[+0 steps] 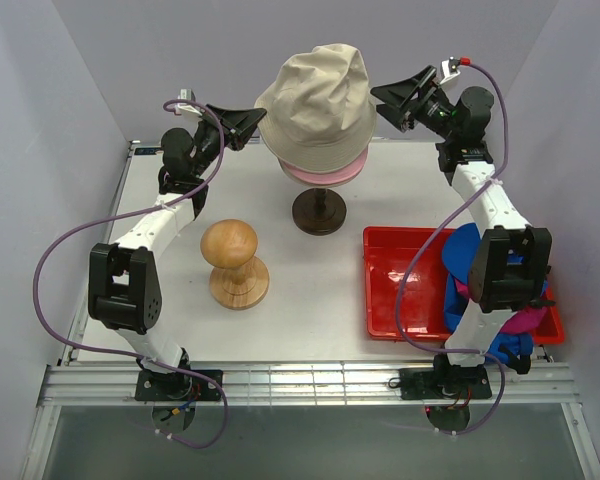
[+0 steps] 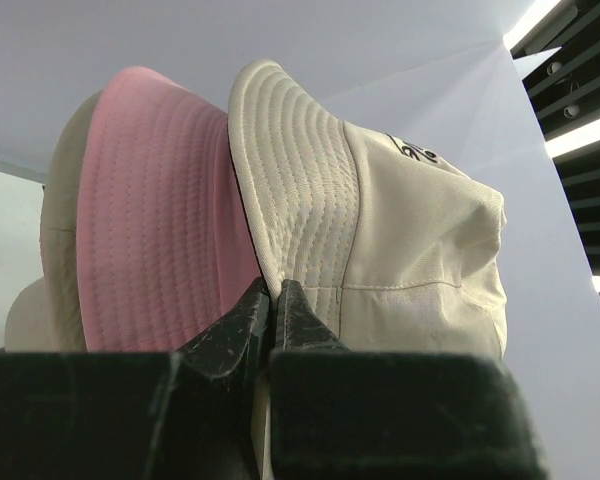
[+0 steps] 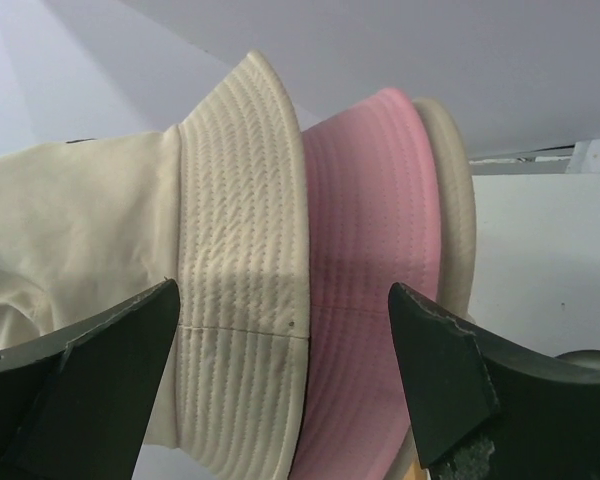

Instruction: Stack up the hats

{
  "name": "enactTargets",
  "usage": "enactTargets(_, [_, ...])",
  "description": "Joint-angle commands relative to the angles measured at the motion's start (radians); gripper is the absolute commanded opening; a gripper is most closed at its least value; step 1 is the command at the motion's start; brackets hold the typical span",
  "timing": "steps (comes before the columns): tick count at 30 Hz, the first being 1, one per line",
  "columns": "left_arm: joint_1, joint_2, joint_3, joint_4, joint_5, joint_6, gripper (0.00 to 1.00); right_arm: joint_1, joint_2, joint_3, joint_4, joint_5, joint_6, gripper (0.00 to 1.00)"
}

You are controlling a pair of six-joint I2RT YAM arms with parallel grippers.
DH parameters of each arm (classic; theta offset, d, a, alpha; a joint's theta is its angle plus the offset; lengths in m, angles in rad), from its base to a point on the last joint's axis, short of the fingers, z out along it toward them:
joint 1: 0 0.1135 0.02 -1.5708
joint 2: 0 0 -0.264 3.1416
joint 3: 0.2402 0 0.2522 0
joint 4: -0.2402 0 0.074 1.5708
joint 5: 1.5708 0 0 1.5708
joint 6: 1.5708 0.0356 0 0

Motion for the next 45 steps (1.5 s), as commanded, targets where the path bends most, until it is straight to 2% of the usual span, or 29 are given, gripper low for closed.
enactTargets(1, [0.014, -0.014, 0.033, -0.034, -0.025, 0.014, 0.0, 0.005, -0.02, 0.02, 0.135, -0.017, 0.044, 0.89])
enactTargets(21, [0.013, -0.004, 0.028, -0.036, -0.025, 0.016, 0.0, 0.028, -0.003, -0.032, 0.263, -0.022, 0.154, 0.81])
enactTargets(30, [0.013, -0.003, 0.025, -0.028, -0.026, 0.016, 0.0, 0.037, 0.014, -0.075, 0.344, -0.019, 0.218, 0.73])
enactTargets(33, [0.014, -0.001, 0.023, -0.022, -0.025, 0.011, 0.0, 0.04, 0.023, -0.087, 0.375, -0.015, 0.244, 0.68])
enactTargets(36, [0.014, 0.003, 0.02, -0.021, -0.026, 0.008, 0.0, 0.043, 0.031, -0.089, 0.378, -0.009, 0.257, 0.59])
enactTargets(43, [0.013, 0.011, 0.022, -0.019, -0.028, 0.005, 0.0, 0.046, 0.043, -0.096, 0.401, 0.007, 0.291, 0.31])
enactTargets(45, [0.014, 0.017, 0.022, -0.019, -0.031, 0.004, 0.0, 0.048, 0.049, -0.106, 0.414, 0.018, 0.315, 0.25])
